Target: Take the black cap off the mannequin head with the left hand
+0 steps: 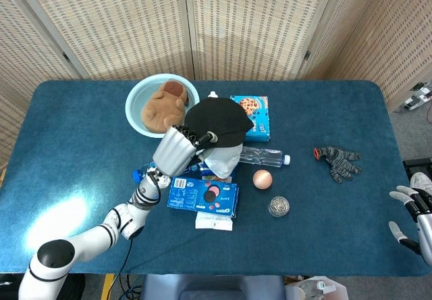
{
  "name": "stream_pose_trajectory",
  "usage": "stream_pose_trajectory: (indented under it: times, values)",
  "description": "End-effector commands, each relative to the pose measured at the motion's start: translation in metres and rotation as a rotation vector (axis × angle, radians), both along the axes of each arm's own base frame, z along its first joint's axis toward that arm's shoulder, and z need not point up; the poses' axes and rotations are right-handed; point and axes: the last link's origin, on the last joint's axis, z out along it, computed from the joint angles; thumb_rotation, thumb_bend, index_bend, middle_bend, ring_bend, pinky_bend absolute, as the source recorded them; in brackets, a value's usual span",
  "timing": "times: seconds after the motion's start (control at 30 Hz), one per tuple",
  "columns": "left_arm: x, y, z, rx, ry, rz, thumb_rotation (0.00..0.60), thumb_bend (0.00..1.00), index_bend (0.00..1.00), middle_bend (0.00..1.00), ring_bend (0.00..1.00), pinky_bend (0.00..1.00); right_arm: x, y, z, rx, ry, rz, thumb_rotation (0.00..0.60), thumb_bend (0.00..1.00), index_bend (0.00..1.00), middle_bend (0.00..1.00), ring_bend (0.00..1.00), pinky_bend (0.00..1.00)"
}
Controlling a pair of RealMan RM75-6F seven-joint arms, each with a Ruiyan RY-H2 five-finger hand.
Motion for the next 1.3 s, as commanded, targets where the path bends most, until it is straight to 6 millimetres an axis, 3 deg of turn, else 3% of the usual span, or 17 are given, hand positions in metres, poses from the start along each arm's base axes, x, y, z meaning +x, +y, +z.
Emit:
stream_pose_trajectory:
  times: [0.03,0.33,0.53,1.0,1.3]
  values:
    - [0.006,0.006,0.009,0.03,0.004,0.0,0.6,0.38,0.61,1.0,1.0,1.0,0.001,0.0,0.0,-0.001,0.0,0.002,0.6,0.28,0.3,0.24,0.19,0.29]
    - [0.007,0.026,0.042,0.129,-0.018,0.036,0.6,0.38,0.6,1.0,1.0,1.0,0.001,0.001,0.003,-0.008,-0.001,0.006,0.6,0.28,0.3,0.24,0.19,0.29]
    - [-0.016,0.026,0.069,0.162,0.001,0.006,0.6,0.38,0.6,1.0,1.0,1.0,0.001,0.001,0.002,-0.004,-0.004,0.008,0.6,0.28,0.3,0.24,0.19,0.29]
    - [-0.117,-0.009,0.133,0.246,0.079,0.106,0.6,0.38,0.6,1.0,1.0,1.0,0.007,-0.004,-0.002,0.013,-0.006,0.038,0.6,0.28,0.3,0.24,0.19,0.29]
    - [-0.176,-0.04,0.146,0.24,0.168,0.222,0.6,0.38,0.6,1.0,1.0,1.0,0.009,-0.01,-0.005,0.026,-0.007,0.047,0.6,0.28,0.3,0.24,0.19,0.29]
